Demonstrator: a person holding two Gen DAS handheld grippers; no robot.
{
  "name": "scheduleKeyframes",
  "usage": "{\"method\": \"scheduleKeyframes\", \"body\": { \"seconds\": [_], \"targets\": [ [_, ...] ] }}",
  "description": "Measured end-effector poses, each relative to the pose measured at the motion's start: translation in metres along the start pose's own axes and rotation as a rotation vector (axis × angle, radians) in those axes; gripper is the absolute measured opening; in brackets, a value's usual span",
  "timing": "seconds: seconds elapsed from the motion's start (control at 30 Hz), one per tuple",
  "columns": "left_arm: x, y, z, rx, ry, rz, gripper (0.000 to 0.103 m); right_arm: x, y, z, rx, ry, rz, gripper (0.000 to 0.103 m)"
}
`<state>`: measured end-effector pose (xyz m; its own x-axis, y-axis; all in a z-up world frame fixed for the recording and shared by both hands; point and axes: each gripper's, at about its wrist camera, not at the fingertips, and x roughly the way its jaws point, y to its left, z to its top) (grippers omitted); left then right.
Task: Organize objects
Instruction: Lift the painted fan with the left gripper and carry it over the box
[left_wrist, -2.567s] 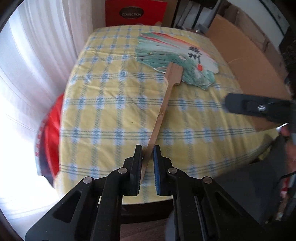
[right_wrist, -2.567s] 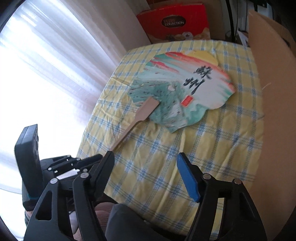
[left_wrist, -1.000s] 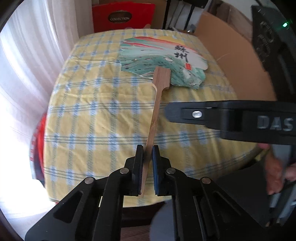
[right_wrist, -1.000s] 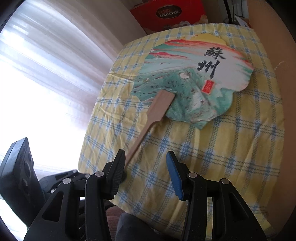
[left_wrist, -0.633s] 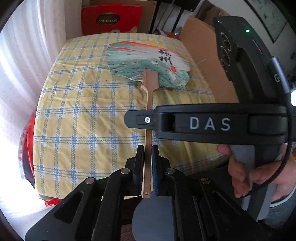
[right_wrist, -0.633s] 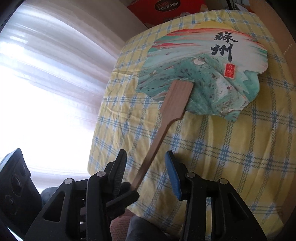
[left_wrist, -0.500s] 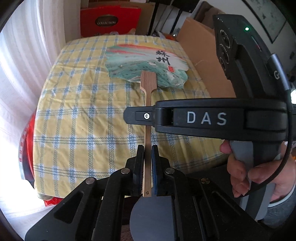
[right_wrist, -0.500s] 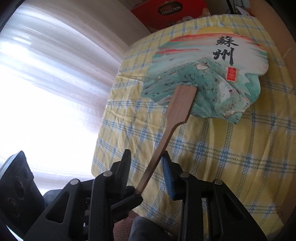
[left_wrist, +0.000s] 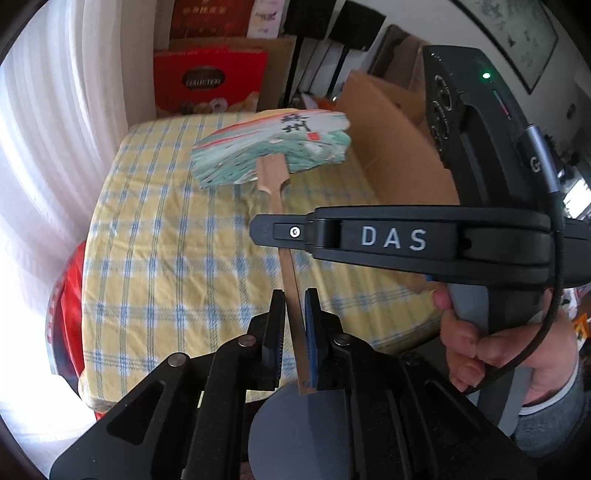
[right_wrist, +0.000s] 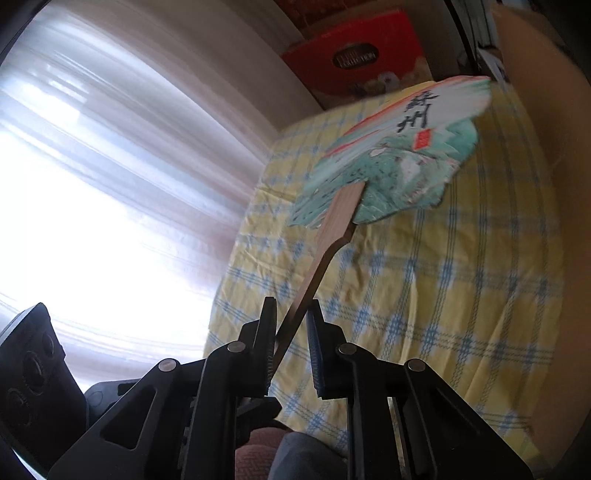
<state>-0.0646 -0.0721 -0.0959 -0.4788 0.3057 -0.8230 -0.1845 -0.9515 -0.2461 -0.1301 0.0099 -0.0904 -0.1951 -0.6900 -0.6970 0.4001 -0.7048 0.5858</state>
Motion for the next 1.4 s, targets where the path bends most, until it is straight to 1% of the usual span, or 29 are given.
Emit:
{"method": "scheduleKeyframes", "body": {
  "seconds": [0.23, 0.37, 0.5, 0.7, 0.83, 0.97, 1.17, 1.23, 1.4],
  "targets": [
    [-0.024, -0.018, 0.024, 0.022, -0.070, -0.013, 0.010, -0.039, 0.010, 0.016, -0.025, -0.078, 0.003, 0.016],
    [-0.034, -0.037, 0.036, 0.051, -0.102, -0.026, 0.011, -0.064, 0.009, 0.023, -0.030, -0.119, -0.003, 0.016],
    [-0.036, -0.059, 0.047, 0.084, -0.120, -0.040, 0.011, -0.088, 0.002, 0.024, -0.027, -0.151, -0.028, 0.016],
    [-0.025, -0.096, 0.057, 0.132, -0.111, -0.079, 0.013, -0.116, -0.022, 0.025, -0.004, -0.172, -0.078, 0.016],
    [-0.014, -0.121, 0.068, 0.153, -0.103, -0.119, 0.014, -0.135, -0.039, 0.027, 0.024, -0.205, -0.096, 0.016],
    [-0.007, -0.151, 0.076, 0.185, -0.099, -0.141, 0.014, -0.170, -0.065, 0.029, 0.065, -0.242, -0.106, 0.016],
    [0.011, -0.188, 0.087, 0.216, -0.084, -0.172, 0.014, -0.201, -0.098, 0.023, 0.128, -0.284, -0.122, 0.016],
    [0.018, -0.199, 0.089, 0.227, -0.076, -0.175, 0.014, -0.202, -0.109, 0.028, 0.145, -0.286, -0.130, 0.016],
    [0.034, -0.216, 0.092, 0.233, -0.051, -0.183, 0.014, -0.208, -0.131, 0.028, 0.167, -0.277, -0.148, 0.016]
  ]
}}
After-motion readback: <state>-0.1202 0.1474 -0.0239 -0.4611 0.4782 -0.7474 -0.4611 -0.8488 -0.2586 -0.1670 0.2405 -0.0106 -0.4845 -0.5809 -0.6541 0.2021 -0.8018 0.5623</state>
